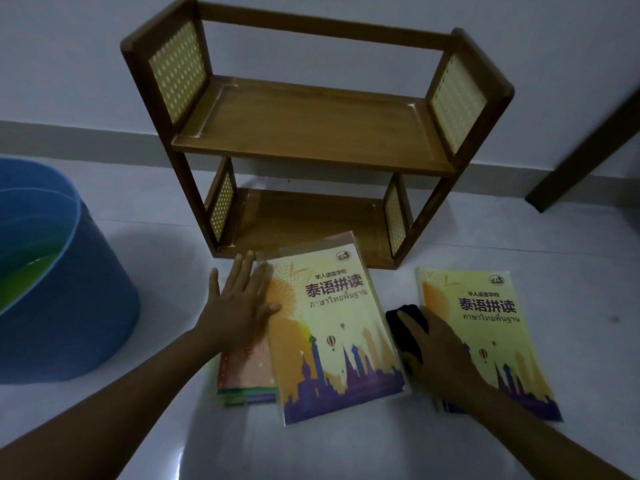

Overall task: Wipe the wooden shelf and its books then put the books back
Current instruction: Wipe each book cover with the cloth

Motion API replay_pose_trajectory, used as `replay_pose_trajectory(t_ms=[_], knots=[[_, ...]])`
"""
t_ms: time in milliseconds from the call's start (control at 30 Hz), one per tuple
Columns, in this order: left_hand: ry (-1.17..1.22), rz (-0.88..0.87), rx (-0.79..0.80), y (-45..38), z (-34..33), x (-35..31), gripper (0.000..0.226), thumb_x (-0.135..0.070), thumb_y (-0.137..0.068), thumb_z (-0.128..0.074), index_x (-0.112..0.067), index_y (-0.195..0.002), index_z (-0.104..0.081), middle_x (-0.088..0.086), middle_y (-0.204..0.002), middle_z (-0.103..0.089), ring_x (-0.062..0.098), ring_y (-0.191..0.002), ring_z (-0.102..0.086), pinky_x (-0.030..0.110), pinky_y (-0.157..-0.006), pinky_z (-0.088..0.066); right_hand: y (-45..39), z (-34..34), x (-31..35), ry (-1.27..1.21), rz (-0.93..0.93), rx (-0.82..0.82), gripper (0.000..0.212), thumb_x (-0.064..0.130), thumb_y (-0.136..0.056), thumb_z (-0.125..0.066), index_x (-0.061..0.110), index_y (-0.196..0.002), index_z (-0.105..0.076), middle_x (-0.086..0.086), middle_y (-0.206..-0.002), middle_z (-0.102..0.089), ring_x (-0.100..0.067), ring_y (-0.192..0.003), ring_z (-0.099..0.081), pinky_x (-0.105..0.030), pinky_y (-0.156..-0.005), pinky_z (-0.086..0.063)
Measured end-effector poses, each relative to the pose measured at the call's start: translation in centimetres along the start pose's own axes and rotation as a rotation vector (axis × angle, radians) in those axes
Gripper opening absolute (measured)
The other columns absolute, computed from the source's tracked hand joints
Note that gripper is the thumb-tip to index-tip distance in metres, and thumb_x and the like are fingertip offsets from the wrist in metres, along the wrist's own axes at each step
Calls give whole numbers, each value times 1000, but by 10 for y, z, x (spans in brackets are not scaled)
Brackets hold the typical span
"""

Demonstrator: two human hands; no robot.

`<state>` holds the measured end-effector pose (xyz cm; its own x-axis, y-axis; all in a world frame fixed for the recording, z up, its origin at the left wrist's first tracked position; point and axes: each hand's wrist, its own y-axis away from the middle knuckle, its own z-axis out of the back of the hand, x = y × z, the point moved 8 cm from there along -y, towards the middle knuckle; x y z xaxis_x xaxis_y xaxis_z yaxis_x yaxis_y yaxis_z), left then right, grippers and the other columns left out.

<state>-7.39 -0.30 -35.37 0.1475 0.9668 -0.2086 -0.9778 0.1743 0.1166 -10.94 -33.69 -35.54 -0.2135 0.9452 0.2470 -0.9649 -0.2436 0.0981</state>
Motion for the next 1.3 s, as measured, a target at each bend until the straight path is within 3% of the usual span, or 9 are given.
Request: replay_pose_trajectory(t_ms=[267,400,567,767,867,1000,1067,1200,1300], knots=[[-48,-88,105,1,-12,-1,95,-78,-73,16,-26,-152,5,-1,-157,15,17,-143,16,54,-113,12,-43,49,-21,-364,-210,-244,51,22,-86,-49,14,-136,-43,-11,-122,-52,-22,-103,-53,-33,-82,-48],[-39,-104,102,2,-16,-1,88,-74,-77,14,-26,-151,9,-2,-154,21,18,-143,18,50,-112,15,1,33,109,-219,249,-50,56,22,-88,-50,29,-143,-37,-2,-147,-34,-22,-126,-42,-38,-102,-44],[-32,-100,96,6,-21,-1,78,-65,-84,10,-26,-151,12,-1,-156,21,19,-146,15,46,-111,18,39,-20,198,129,872,133,48,31,-88,-35,44,-134,-41,-2,-151,-36,-33,-109,-56,-44,-88,-50],[50,-92,104,3,-18,-1,88,-72,-76,19,-26,-151,10,-3,-157,17,17,-147,13,49,-115,13,-98,18,127,-82,82,-43,57,16,-90,-48,36,-143,-37,-3,-155,-26,-36,-128,-31,-41,-106,-34],[254,-57,111,2,-16,1,85,-74,-80,11,-28,-150,12,-7,-159,12,11,-146,10,46,-116,15,-66,4,167,-70,171,-7,55,18,-93,-45,39,-142,-33,0,-156,-20,-35,-126,-29,-42,-103,-36],[443,-16,81,4,-10,-1,79,-70,-85,0,-28,-150,18,-7,-160,-4,4,-144,3,44,-117,15,-13,-21,229,-42,711,132,47,23,-89,-41,36,-134,-44,-4,-147,-35,-35,-106,-48,-43,-86,-45],[460,-6,99,6,-10,-2,80,-70,-85,-1,-27,-150,14,-6,-161,-1,3,-142,6,42,-117,15,-50,-7,202,2,608,22,48,21,-88,-47,35,-134,-46,-3,-146,-39,-33,-113,-49,-44,-91,-45],[421,-16,104,6,-7,-2,83,-71,-83,0,-26,-151,13,-8,-160,3,1,-140,7,41,-116,16,-123,27,102,-131,-39,-51,55,13,-92,-47,32,-143,-36,-7,-151,-32,-38,-129,-30,-46,-105,-35],[484,-13,108,4,-10,-3,84,-75,-82,-2,-29,-150,15,-9,-160,3,1,-141,5,45,-118,15,-90,9,133,-86,71,-21,52,23,-95,-41,40,-142,-30,-2,-155,-23,-37,-131,-26,-45,-108,-35]])
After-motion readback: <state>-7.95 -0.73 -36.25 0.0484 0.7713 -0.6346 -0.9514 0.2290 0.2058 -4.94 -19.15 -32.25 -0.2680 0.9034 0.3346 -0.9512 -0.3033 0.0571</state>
